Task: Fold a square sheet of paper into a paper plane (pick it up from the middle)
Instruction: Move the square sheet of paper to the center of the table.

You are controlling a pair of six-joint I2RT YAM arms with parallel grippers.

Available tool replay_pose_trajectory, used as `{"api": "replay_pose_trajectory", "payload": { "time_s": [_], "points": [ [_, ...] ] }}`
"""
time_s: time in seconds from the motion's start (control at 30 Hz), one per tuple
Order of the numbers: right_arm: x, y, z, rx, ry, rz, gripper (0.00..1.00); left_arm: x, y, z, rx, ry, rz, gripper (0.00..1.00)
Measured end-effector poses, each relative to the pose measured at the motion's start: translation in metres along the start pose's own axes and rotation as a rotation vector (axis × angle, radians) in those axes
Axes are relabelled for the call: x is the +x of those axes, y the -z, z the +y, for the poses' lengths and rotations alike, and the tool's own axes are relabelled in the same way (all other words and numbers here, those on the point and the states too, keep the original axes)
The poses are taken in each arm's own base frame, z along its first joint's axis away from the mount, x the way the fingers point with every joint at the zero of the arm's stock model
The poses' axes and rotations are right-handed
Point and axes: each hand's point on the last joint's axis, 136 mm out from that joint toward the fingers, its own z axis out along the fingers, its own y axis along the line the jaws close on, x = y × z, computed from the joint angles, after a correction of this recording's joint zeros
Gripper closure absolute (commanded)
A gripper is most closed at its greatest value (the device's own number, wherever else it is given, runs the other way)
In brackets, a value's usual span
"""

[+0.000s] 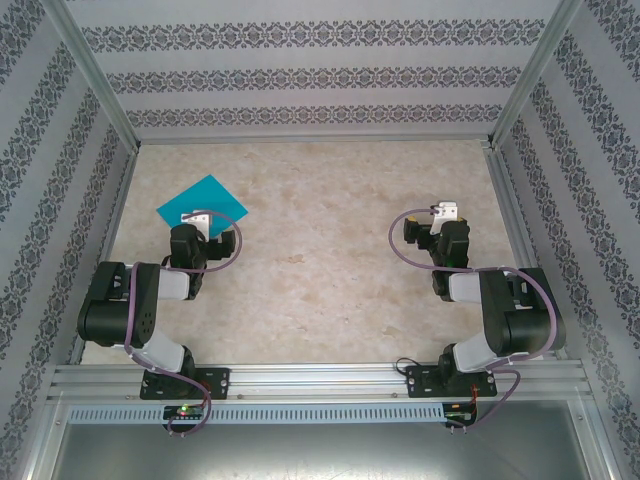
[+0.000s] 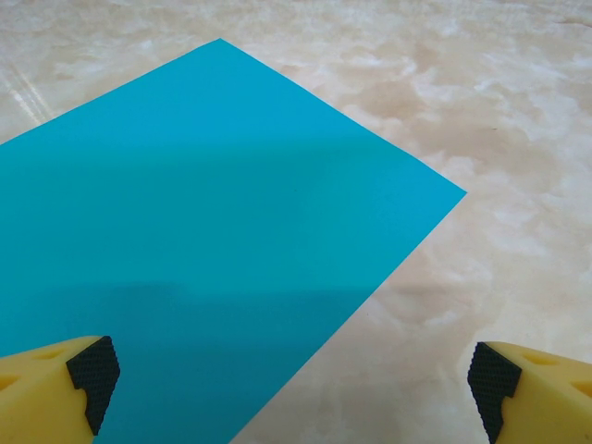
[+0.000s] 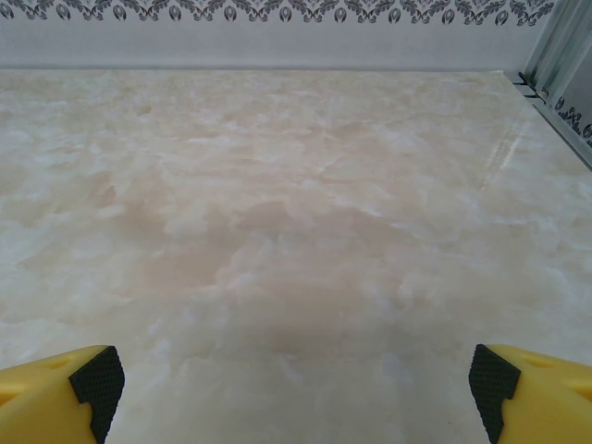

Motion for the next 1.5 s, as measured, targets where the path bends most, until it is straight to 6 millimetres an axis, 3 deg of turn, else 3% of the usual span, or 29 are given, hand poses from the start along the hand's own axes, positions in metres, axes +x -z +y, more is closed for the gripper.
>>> {"api": "replay_pose_trajectory", "payload": {
  "time_s": [0.17, 0.33, 0.43, 0.57, 0.7, 0.97, 1.27, 1.5],
  "points": [
    [-0.008, 0.007, 0.0, -0.002, 0.001, -0.007, 0.02, -0.013, 0.002, 0.001, -0.006, 0.003, 0.029, 0.0],
    [-0.056, 0.035, 0.006, -0.042, -0.013, -0.094, 0.03, -0.1, 0.008, 0.002, -0.019, 0.081, -0.038, 0.0],
    [-0.085, 0.051, 0.019, -0.107, -0.032, -0.136, 0.02, -0.125, 0.013, -0.001, 0.0, 0.134, -0.031, 0.0],
    [-0.106, 0.066, 0.059, -0.254, -0.032, -0.122, 0.02, -0.117, 0.009, -0.006, 0.014, 0.179, 0.099, 0.0],
    [-0.111, 0.076, 0.107, -0.412, -0.014, -0.056, 0.02, -0.102, -0.008, -0.006, 0.003, 0.188, 0.237, 0.0],
    [-0.088, 0.085, 0.173, -0.558, 0.019, 0.082, 0.02, -0.075, -0.056, -0.006, -0.026, 0.205, 0.455, 0.0],
    [-0.087, 0.089, 0.21, -0.602, 0.016, 0.12, 0.02, -0.049, -0.101, 0.005, -0.116, 0.265, 0.596, 0.0],
    [-0.086, 0.084, 0.224, -0.612, 0.006, 0.142, 0.02, -0.029, -0.106, 0.02, -0.228, 0.328, 0.654, 0.0]
  ]
}}
